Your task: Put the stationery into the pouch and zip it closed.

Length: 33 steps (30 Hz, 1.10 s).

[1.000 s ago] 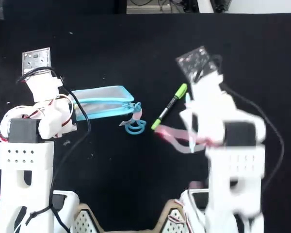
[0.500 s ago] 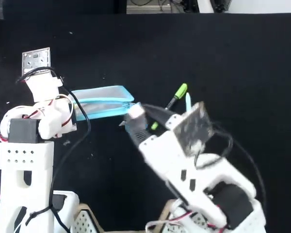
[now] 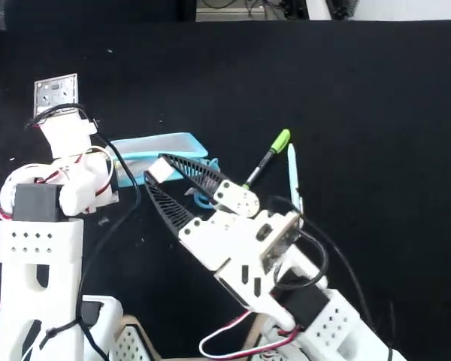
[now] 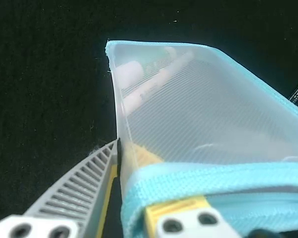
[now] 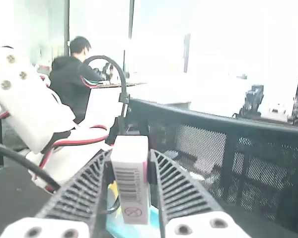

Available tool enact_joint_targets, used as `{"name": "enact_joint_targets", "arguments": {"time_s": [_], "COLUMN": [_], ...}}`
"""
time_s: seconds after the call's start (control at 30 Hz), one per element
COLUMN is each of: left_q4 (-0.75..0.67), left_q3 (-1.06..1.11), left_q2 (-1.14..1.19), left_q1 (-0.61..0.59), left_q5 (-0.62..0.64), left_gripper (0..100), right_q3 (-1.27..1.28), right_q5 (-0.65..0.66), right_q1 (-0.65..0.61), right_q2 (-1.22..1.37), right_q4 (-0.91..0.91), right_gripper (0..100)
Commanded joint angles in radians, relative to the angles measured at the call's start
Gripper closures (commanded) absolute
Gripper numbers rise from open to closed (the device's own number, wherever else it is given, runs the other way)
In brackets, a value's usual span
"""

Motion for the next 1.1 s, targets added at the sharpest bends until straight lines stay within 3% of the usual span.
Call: {"name": "enact_joint_targets", "arguments": {"time_s": [0.0, 0.2, 0.57, 0.93, 1.07], "left_q4": [-0.015, -0.017, -0.017, -0.017, -0.017], "left_q3": [0.002, 0.002, 0.002, 0.002, 0.002], "left_q2": [0.009, 0.009, 0.009, 0.009, 0.009], "left_q1": [-0.002, -0.002, -0.002, -0.002, -0.002], "left_q5": [-0.015, -0.015, -0.015, -0.015, -0.015], "left_gripper": [97, 97, 97, 97, 97], "right_q3": [0.031, 0.068, 0.125, -0.137, -0.151], "right_q5": [-0.011, -0.017, -0.014, -0.018, -0.018], "right_q1": [0.021, 0.120, 0.121, 0.091, 0.086], "right_q2": [-0.015, -0.013, -0.010, 0.392, 0.414], "right_q4": [-0.057, -0.103, -0.123, -0.123, -0.121], "right_gripper": [98.7, 98.7, 98.7, 98.7, 98.7]}}
